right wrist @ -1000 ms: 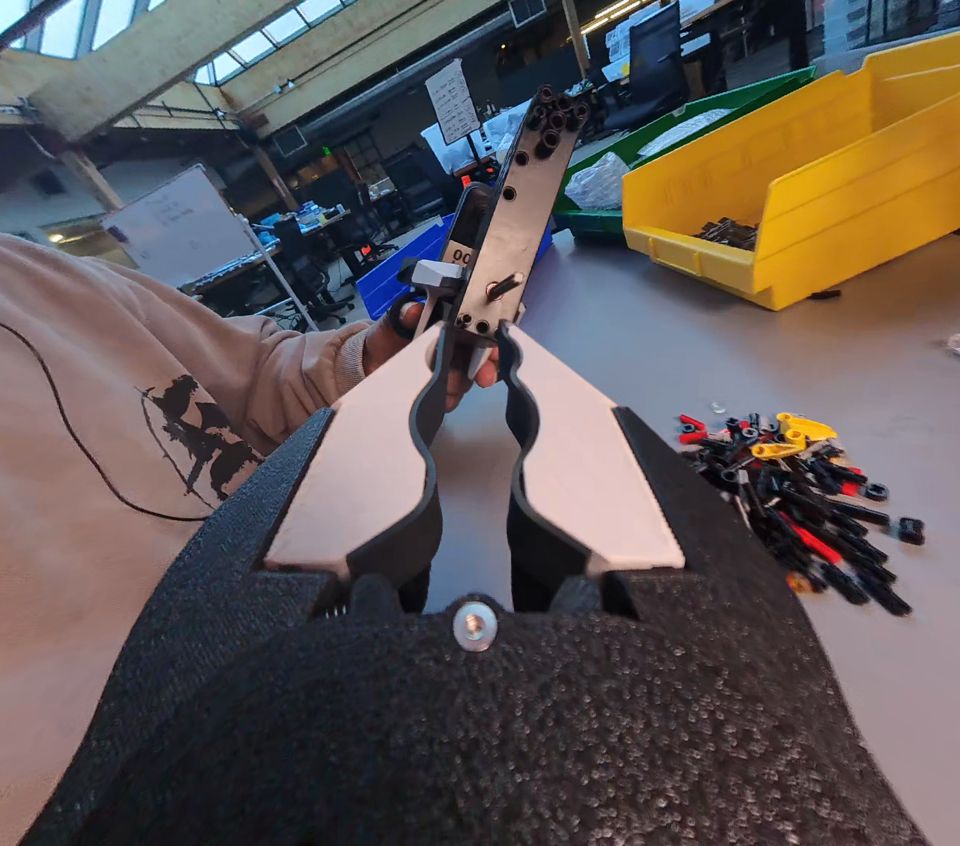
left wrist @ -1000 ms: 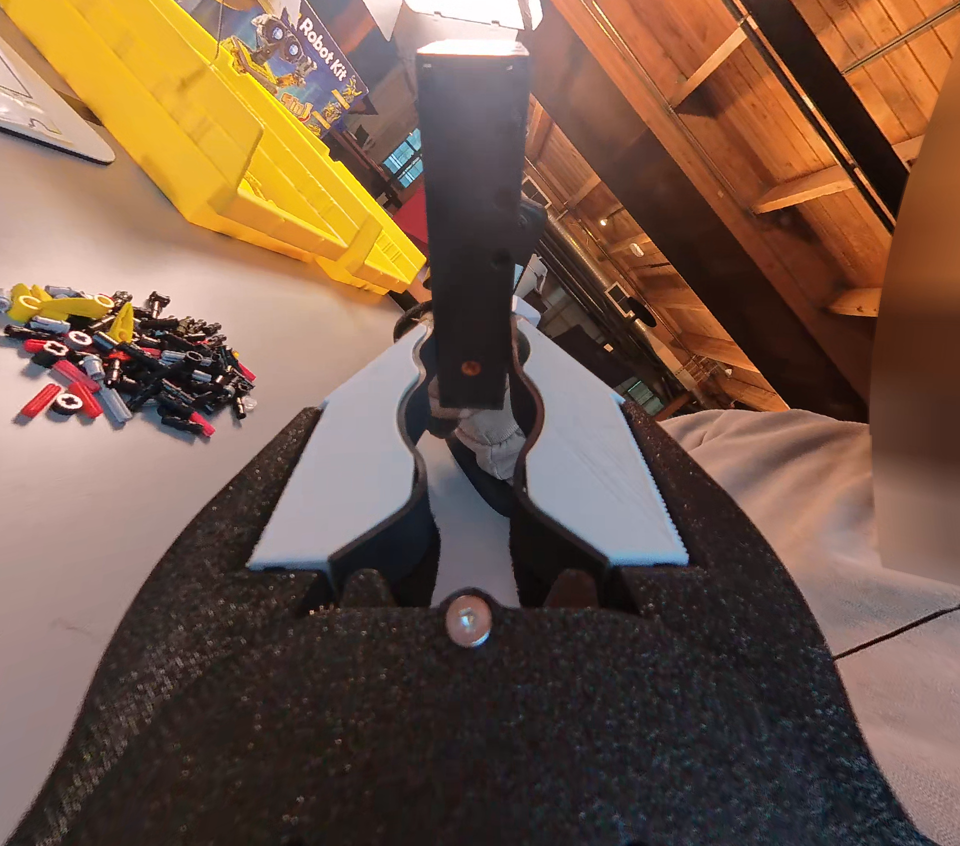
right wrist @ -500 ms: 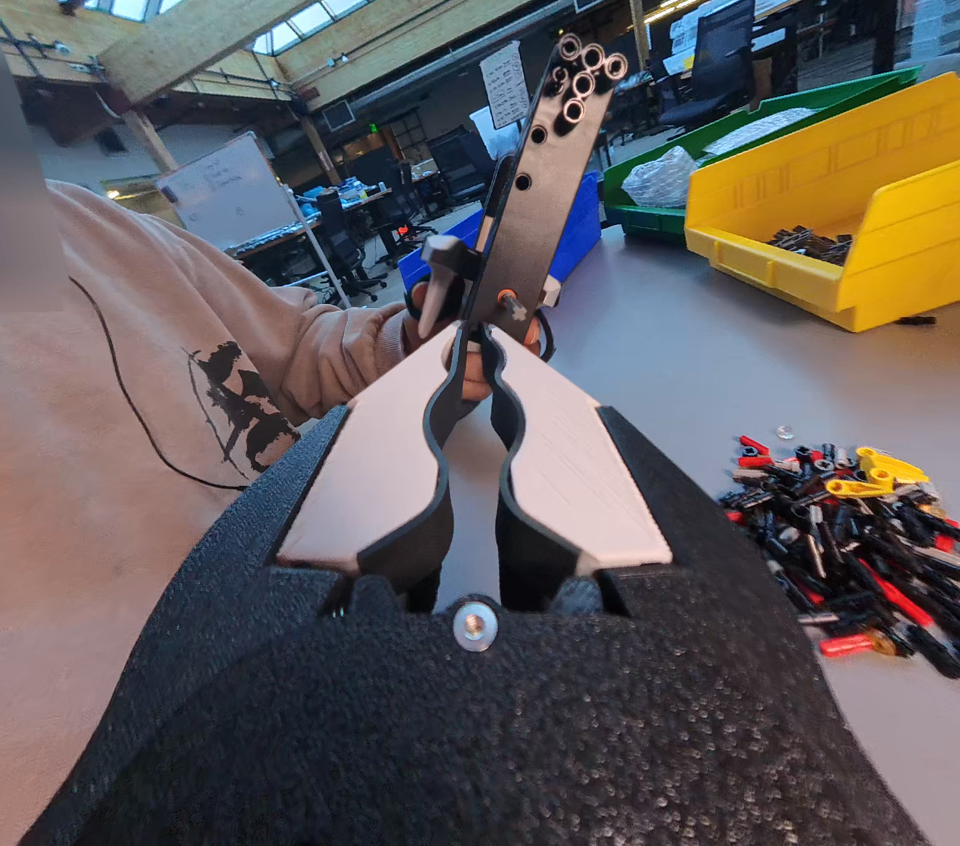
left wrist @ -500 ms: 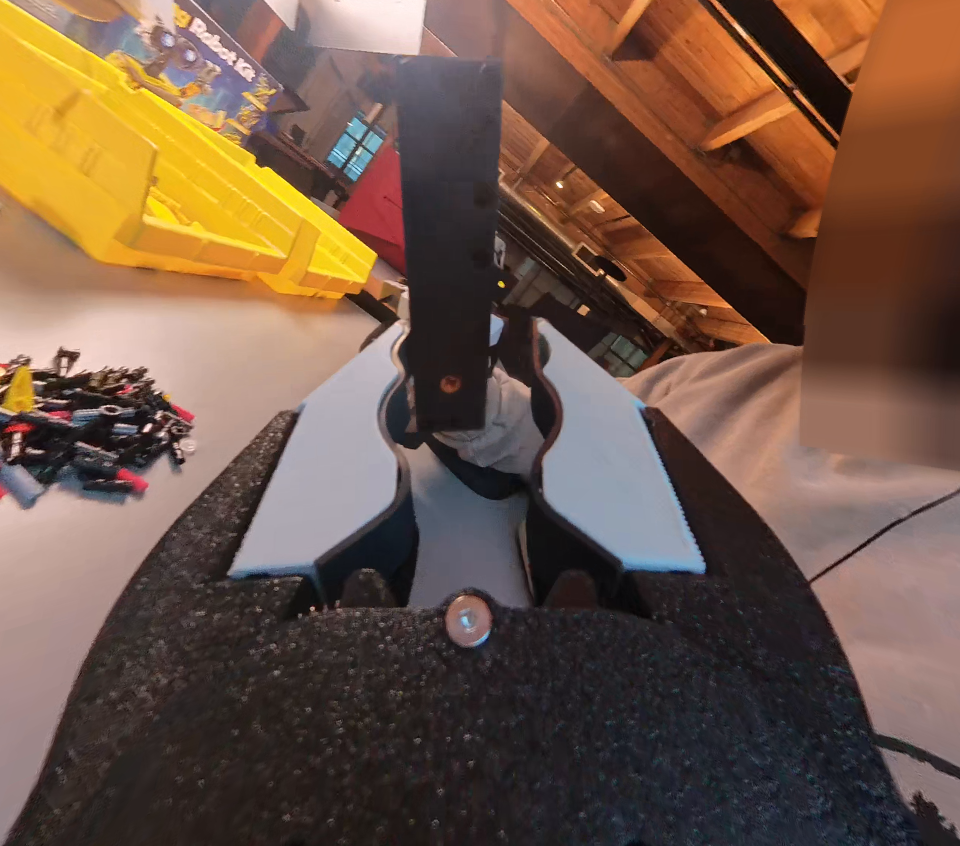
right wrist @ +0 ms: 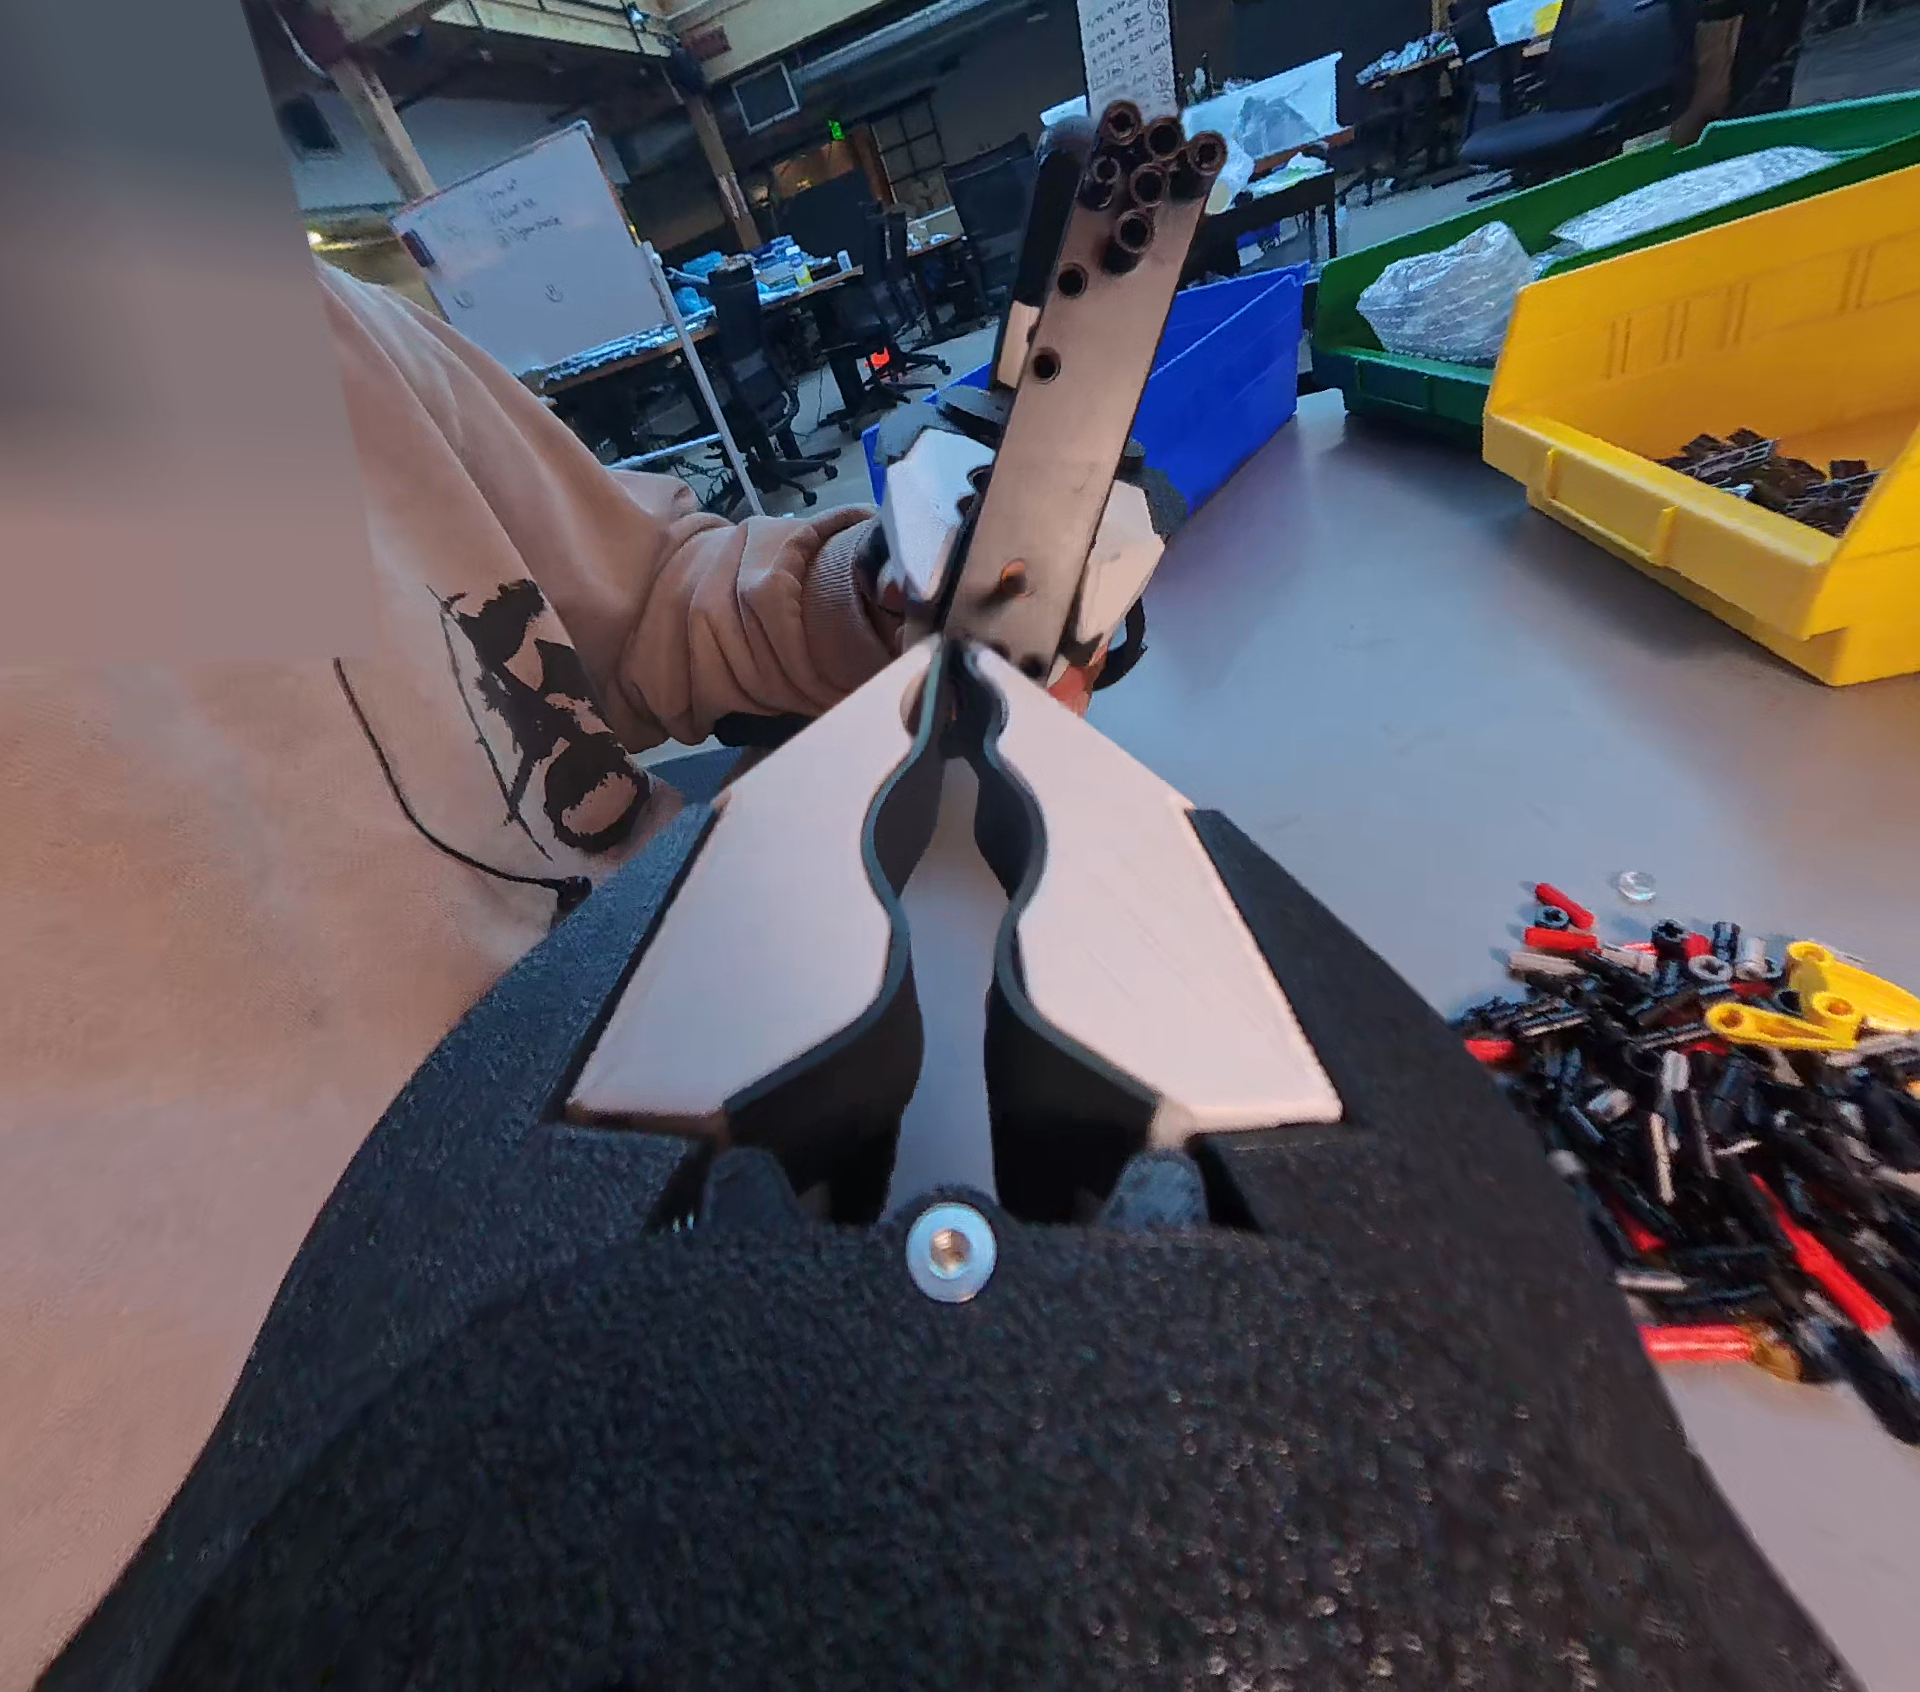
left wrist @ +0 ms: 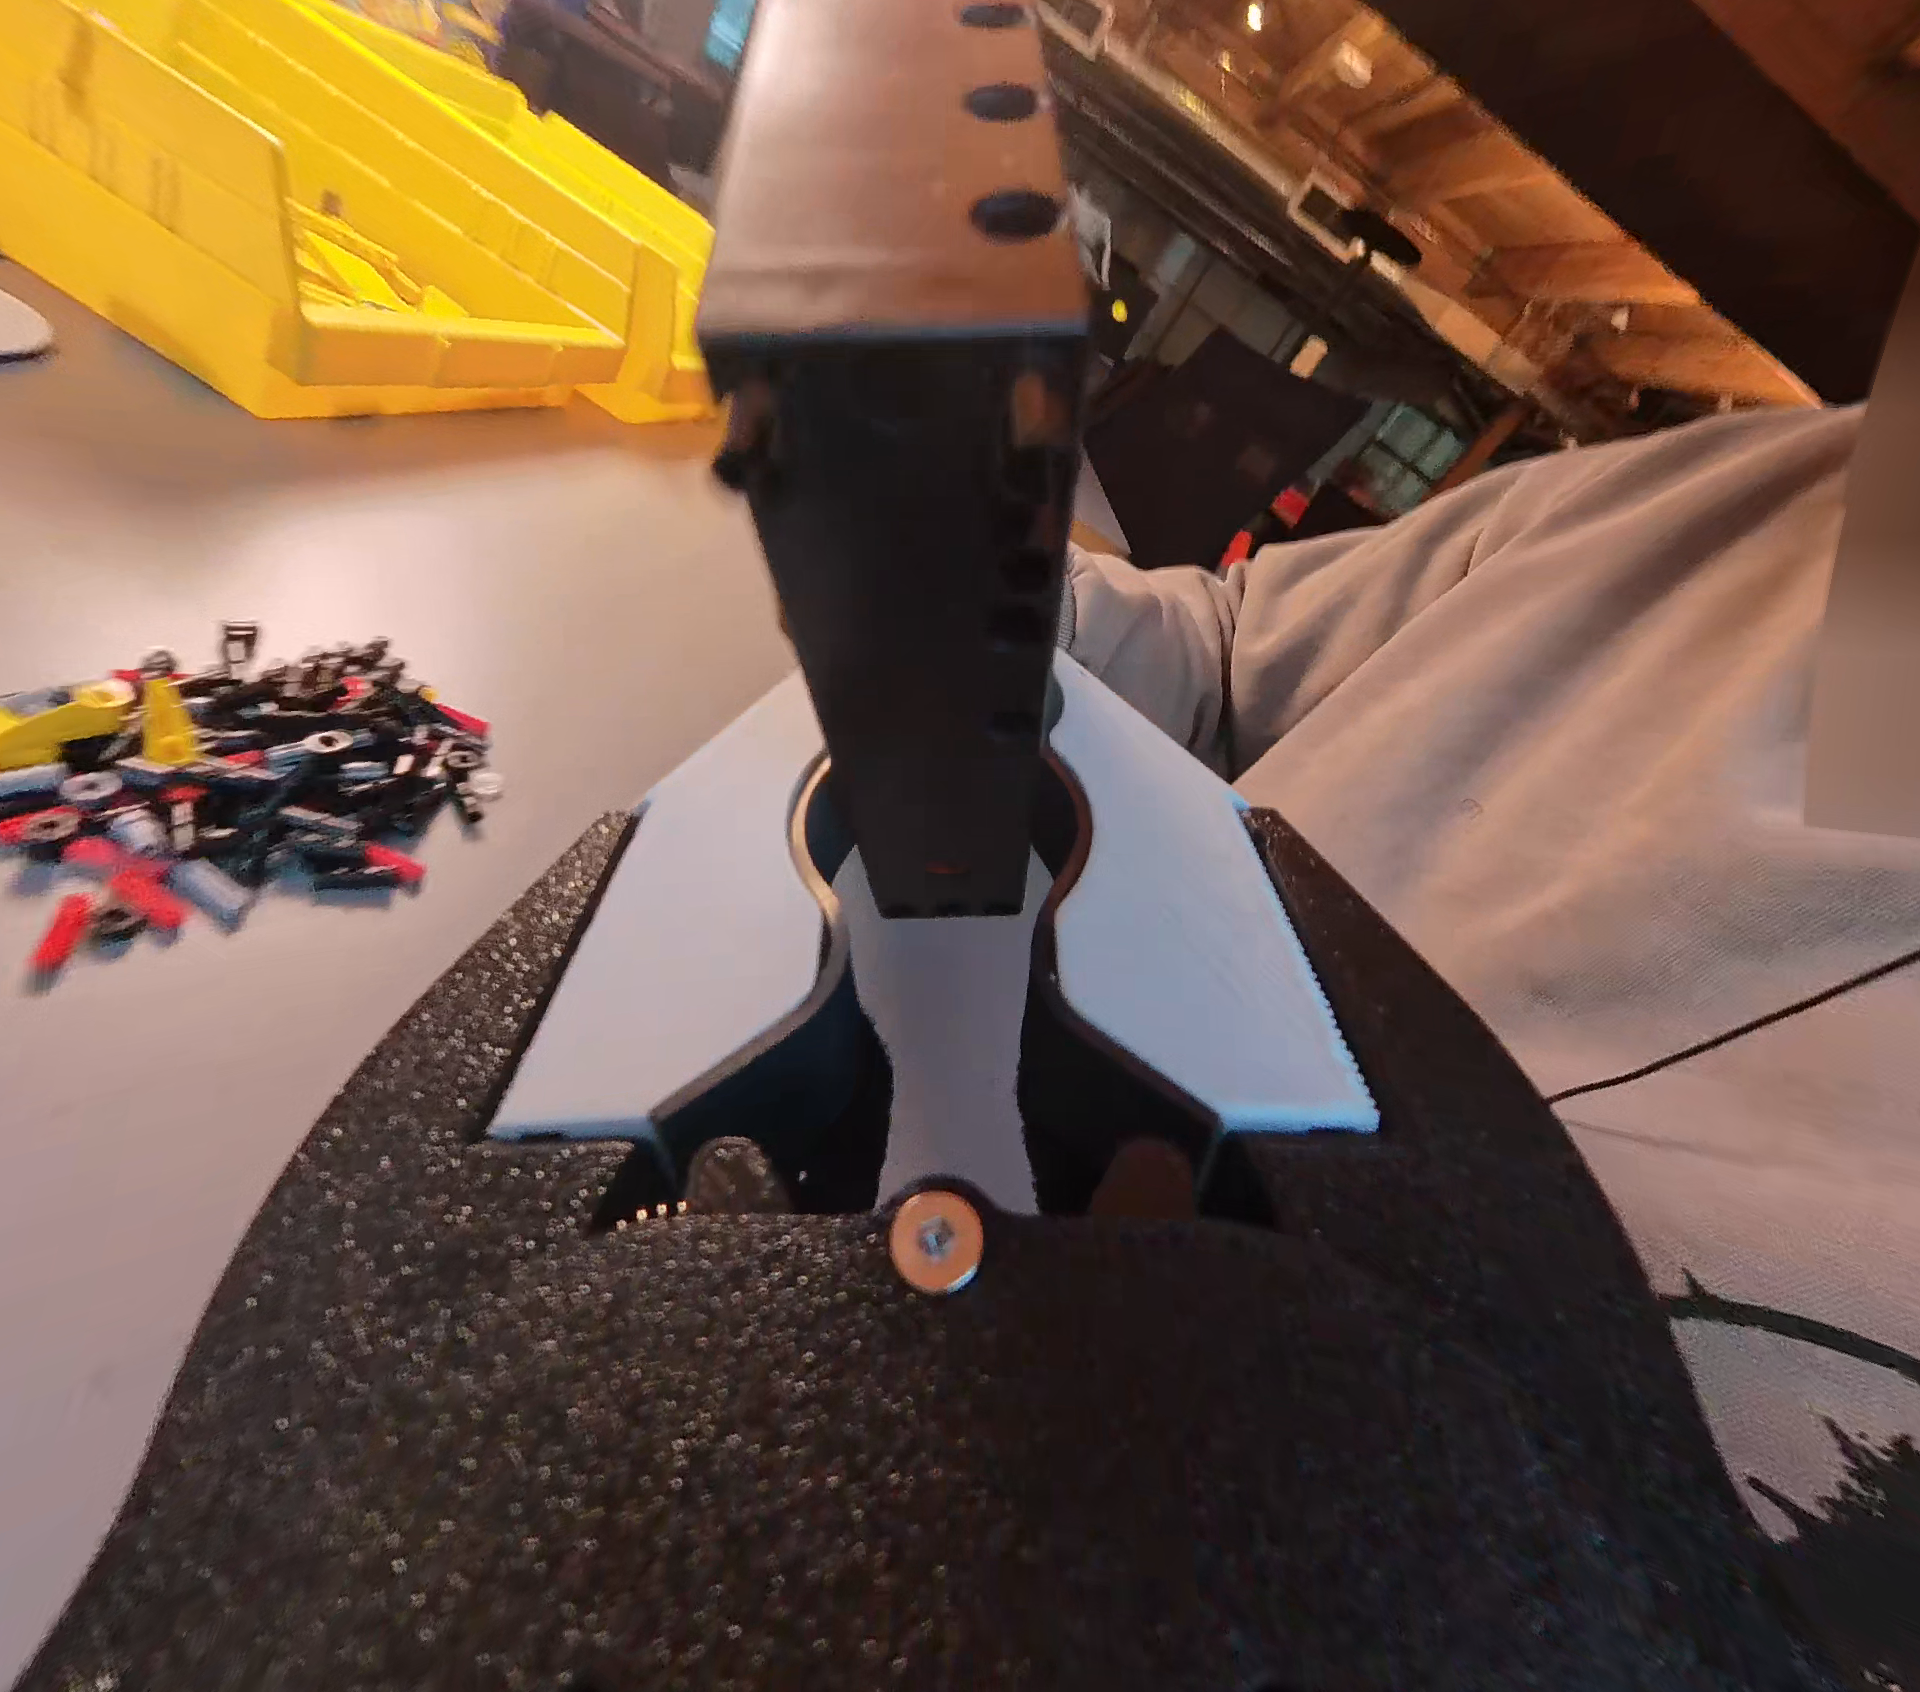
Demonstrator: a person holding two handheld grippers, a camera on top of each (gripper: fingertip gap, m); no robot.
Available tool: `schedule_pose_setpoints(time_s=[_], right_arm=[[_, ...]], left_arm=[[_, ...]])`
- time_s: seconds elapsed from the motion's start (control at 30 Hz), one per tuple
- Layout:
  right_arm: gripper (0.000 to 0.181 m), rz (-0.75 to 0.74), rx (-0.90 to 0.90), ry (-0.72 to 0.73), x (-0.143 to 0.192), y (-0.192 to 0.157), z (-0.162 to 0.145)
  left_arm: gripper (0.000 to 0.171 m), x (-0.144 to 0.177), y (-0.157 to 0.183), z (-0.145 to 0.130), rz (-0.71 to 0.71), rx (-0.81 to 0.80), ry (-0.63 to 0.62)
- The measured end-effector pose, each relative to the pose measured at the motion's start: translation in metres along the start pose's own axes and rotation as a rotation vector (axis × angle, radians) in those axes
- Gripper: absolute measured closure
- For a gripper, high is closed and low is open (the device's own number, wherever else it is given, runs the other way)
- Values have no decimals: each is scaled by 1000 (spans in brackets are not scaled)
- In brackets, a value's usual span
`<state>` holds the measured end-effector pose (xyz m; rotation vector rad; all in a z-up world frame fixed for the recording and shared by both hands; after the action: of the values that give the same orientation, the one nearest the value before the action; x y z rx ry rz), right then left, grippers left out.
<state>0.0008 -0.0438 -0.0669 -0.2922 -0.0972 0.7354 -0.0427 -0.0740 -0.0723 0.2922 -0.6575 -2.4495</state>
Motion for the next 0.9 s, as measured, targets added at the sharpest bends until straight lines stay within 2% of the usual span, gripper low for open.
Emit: schedule_pose_setpoints(time_s=[0.03, 0.07, 0.1, 0.13, 0.2, 0.27, 0.33, 0.47, 0.7, 0.9], right_arm=[[181, -7, -38, 126, 20, 6, 22], [181, -84, -30, 212, 51, 20, 41], [181, -209, 44, 179, 71, 34, 44], [181, -313, 95, 113, 75, 46, 40], [181, -372, 106, -9, 57, 64, 20], [181, -322, 87, -52, 34, 69, 8], [181, -226, 70, -86, 13, 58, 2], [167, -100, -64, -51, -22, 37, -8], [174, -87, -37, -23, -29, 27, -5], [178, -9, -5, -13, -27, 15, -2]], left_arm=[[145, 20, -11, 9, 50, 24, 51], [146, 44, -24, 18, 116, 34, 109], [145, 58, -31, 21, 159, 23, 115], [145, 59, -34, 21, 191, -9, 94], [145, 43, -35, 16, 174, -9, 63], [145, 32, -33, 14, 137, 10, 62], [145, 28, -32, 11, 141, -8, 49], [145, 23, -27, 3, 136, -15, 53], [146, 19, -19, 5, 98, -19, 70], [146, 16, -9, 4, 16, 17, 66]])
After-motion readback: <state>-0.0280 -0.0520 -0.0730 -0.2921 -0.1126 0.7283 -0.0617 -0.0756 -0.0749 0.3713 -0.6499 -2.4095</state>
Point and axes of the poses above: each gripper's, where its closed fingertips meet, x back along the fingers, z out of its top, y = z × x across the jaws, the point moved 2 cm from there along x, back along the fingers, and after that the axes turned 1 degree about -z, right-handed, at the moved point
